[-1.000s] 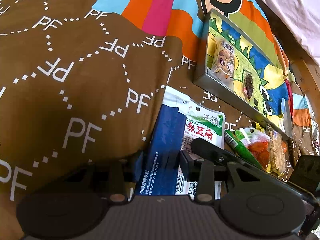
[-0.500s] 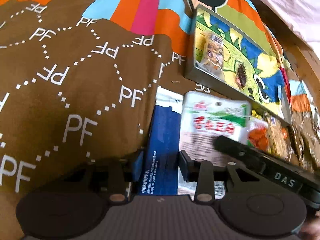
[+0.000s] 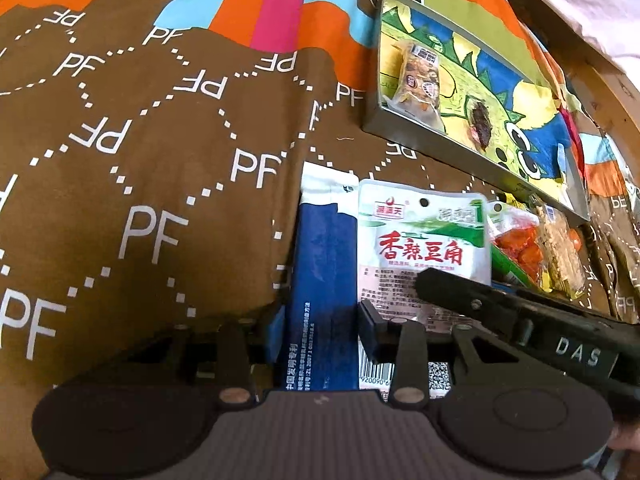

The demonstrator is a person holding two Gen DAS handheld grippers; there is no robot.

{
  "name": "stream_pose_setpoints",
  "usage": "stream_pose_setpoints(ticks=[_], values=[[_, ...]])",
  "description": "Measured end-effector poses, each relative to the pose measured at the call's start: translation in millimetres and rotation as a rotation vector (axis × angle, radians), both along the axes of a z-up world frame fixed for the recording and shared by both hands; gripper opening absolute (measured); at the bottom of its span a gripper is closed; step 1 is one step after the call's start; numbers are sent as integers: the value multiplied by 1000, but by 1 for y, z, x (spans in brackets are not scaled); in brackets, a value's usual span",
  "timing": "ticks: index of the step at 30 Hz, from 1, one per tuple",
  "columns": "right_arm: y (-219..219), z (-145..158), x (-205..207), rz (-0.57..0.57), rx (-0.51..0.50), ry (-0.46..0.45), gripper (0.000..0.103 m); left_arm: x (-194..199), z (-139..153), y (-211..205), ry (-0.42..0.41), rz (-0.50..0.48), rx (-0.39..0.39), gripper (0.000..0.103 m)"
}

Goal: Organize snacks
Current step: 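Carry the blue packet with the left tool toward the tray while the right tool carries the white packet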

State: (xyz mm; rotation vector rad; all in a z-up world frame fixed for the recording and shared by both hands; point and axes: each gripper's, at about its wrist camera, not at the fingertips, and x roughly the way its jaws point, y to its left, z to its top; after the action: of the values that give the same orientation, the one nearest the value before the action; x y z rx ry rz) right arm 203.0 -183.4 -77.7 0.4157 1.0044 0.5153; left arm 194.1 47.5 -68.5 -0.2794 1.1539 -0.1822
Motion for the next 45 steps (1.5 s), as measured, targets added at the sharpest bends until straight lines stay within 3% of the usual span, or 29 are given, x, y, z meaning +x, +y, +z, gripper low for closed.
stream_pose_setpoints(ticks=[4,6,10,19,27,39,45], values=[[4,-10,5,9,3,8,43,2,-2,-1,-4,-10,3,43],[9,-8,3,13,-53,-17,32,2,-2,-1,-7,-20,6,42],[15,1,-7,12,-118,-71,28,1,0,0,-11,-19,10,40],[34,33,-50,92,-455,-349,23,-14,10,-3,-32,-16,22,36],[64,36,-112,270,-762,-628,20,-49,19,-2,-48,8,-68,35],[64,39,-127,245,-880,-794,15,-62,32,-6,-156,28,-128,35],[60,35,-119,225,-884,-784,14,-58,35,-11,-197,30,-118,35]])
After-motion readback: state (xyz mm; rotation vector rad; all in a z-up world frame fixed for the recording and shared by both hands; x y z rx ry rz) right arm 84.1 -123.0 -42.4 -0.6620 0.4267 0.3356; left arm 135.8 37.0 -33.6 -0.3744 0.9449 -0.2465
